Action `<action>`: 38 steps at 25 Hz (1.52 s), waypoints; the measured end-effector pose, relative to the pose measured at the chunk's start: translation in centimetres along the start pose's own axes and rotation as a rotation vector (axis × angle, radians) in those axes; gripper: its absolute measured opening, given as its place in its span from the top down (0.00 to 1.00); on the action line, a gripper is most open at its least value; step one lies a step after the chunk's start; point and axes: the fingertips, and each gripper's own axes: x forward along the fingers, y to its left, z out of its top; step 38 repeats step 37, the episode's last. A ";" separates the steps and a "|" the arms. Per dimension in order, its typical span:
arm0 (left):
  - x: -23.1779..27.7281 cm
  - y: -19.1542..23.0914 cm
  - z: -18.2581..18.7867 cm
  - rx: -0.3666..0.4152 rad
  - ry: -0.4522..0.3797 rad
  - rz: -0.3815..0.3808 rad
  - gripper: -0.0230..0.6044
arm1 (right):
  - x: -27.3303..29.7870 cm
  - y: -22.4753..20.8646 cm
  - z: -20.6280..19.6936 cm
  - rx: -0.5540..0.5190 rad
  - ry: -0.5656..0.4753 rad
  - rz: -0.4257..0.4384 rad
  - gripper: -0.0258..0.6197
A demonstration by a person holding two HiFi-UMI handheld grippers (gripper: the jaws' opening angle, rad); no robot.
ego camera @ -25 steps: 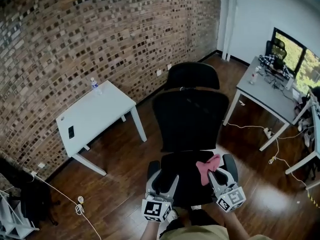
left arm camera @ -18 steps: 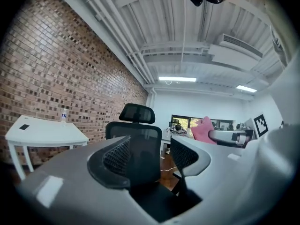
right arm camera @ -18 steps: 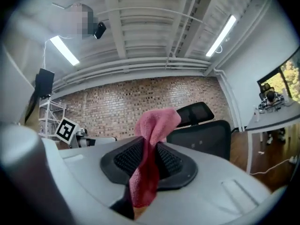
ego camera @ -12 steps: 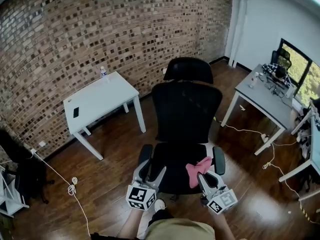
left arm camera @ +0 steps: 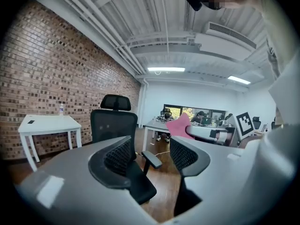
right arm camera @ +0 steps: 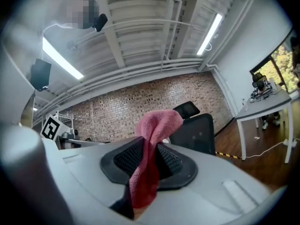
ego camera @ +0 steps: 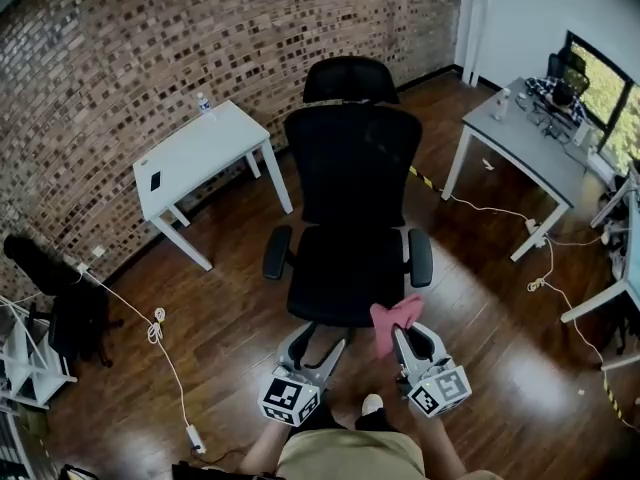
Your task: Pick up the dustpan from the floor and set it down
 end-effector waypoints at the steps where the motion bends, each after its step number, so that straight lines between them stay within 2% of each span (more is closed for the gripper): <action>1: -0.1 -0.1 0.4 0.005 -0.010 -0.001 0.59 | -0.4 0.4 0.4 -0.003 -0.012 -0.010 0.83; 7: -2.1 1.4 4.1 0.104 -0.065 0.011 0.59 | 0.1 3.5 0.7 -0.060 0.021 -0.010 0.83; 12: -4.5 4.8 6.8 0.053 -0.161 0.061 0.59 | 3.5 4.7 1.4 -0.165 0.068 -0.001 0.83; 17: -6.1 8.3 6.9 0.076 -0.161 0.169 0.61 | 5.4 5.1 3.2 -0.275 0.044 -0.150 0.83; 20: -7.0 9.9 6.3 0.079 -0.162 0.197 0.61 | 5.7 6.3 3.0 -0.299 0.026 -0.215 0.83; 25: -6.7 10.7 5.7 0.079 -0.163 0.194 0.60 | 6.4 7.7 2.0 -0.307 0.038 -0.217 0.83; 32: -8.0 14.2 6.6 0.033 -0.228 0.291 0.53 | 7.4 7.8 1.4 -0.328 0.060 -0.238 0.83; 38: -7.0 14.6 6.1 0.033 -0.208 0.270 0.52 | 7.6 6.5 1.6 -0.334 0.074 -0.253 0.83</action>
